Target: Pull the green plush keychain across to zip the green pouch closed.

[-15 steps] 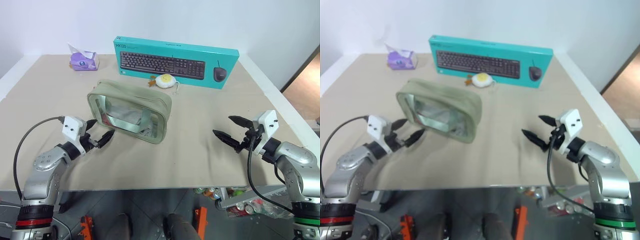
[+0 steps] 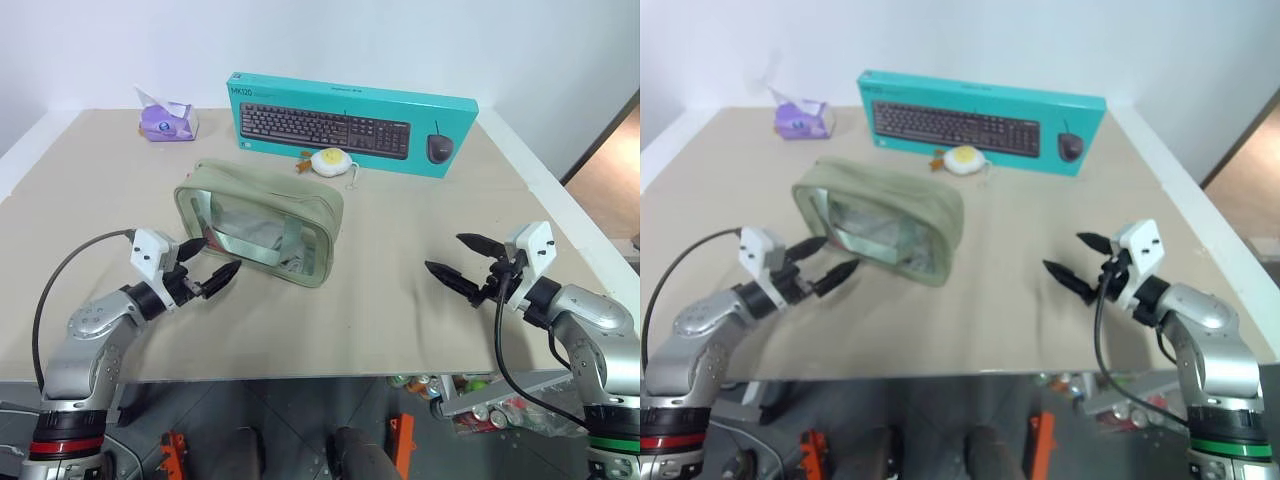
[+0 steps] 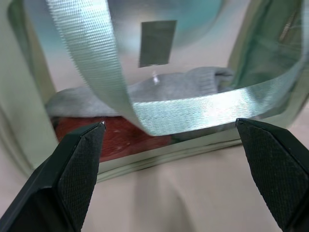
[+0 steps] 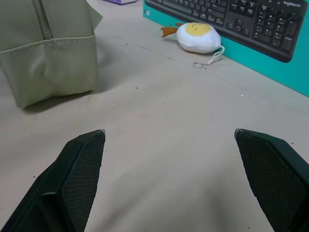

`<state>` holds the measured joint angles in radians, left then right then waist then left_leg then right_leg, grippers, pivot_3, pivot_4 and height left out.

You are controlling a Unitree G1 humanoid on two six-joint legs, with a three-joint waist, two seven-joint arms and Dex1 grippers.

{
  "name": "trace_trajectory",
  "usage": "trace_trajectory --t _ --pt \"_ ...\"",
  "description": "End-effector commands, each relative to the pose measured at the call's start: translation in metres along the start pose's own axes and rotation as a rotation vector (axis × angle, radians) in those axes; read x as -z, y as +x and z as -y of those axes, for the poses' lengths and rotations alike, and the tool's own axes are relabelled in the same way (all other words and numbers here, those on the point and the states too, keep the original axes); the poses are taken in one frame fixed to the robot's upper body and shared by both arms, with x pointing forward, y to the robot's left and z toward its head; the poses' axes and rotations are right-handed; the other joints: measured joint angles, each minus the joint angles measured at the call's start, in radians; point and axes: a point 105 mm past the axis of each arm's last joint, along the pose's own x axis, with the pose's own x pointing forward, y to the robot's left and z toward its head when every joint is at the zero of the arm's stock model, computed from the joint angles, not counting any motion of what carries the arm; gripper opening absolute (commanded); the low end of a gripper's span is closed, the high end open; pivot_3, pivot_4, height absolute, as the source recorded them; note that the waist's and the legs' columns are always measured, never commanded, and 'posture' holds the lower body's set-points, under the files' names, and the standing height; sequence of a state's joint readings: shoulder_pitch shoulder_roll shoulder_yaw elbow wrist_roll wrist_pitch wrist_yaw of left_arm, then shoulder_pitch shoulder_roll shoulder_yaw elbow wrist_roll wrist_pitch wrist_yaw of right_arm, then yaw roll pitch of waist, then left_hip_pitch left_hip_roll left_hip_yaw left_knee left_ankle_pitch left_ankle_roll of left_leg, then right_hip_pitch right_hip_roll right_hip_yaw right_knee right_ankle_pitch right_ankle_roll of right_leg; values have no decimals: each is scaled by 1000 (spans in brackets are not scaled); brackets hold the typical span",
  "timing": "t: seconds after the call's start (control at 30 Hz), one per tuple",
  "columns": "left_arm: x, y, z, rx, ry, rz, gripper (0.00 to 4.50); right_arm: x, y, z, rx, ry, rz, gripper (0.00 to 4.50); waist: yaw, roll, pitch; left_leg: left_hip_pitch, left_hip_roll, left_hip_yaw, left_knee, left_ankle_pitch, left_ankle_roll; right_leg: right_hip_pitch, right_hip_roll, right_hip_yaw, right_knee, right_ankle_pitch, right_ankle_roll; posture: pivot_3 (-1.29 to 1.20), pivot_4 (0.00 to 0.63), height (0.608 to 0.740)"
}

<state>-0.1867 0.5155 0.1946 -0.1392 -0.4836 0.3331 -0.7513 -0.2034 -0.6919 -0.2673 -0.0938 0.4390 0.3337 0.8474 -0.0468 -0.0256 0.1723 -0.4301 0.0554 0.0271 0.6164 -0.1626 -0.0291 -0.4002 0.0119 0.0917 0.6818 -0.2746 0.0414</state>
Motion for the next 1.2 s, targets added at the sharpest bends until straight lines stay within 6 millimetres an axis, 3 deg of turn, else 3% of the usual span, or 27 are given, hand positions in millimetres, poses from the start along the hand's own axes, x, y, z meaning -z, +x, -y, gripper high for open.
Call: trace_trajectory --t 0.03,0.23,0.33,0.5,0.57,0.83,1.17,1.2 --pt "-25 -5 16 136 58 42 4500 -26 0 -13 -110 -23 53 4452 0 0 0 0 0 0 0 0 0 0 0 0 0 0 0 0 150 740" --pt "-42 -10 33 282 80 37 4500 -43 7 -36 -282 -27 58 4452 -1 0 0 0 1 0 0 0 0 0 0 0 0 0 -1 0 150 740" --pt "-70 -10 52 425 115 60 4500 -47 6 -39 -350 -14 41 4452 -1 -2 1 0 1 0 0 0 0 -1 0 -1 0 0 -1 0 150 740" --pt "-116 5 41 516 230 90 4500 -52 5 -43 -418 -12 46 4452 5 -3 2 -1 1 -1 1 0 0 -1 0 -4 0 -1 -1 0 150 740" --pt "-125 14 34 565 269 69 4500 -54 5 -46 -440 -21 52 4452 4 -3 2 -1 1 -1 1 0 0 -1 0 -3 0 -1 -1 0 150 740" --pt "-124 50 9 709 404 -34 4500 -74 5 -60 -519 -22 108 4452 1 -3 2 -6 1 -2 0 0 1 -5 2 -6 0 -2 -2 0 150 740" --pt "-108 78 12 865 561 -204 4500 -66 2 -58 -447 -39 108 4452 -1 -3 2 -10 -1 -3 1 -2 4 -7 0 -5 0 -2 -3 0 150 740" --pt "-110 81 13 874 569 -206 4087 -66 2 -57 -441 -38 108 4500 0 -3 2 -10 -1 -3 1 -2 4 -7 0 -5 0 -2 -3 0 150 740"
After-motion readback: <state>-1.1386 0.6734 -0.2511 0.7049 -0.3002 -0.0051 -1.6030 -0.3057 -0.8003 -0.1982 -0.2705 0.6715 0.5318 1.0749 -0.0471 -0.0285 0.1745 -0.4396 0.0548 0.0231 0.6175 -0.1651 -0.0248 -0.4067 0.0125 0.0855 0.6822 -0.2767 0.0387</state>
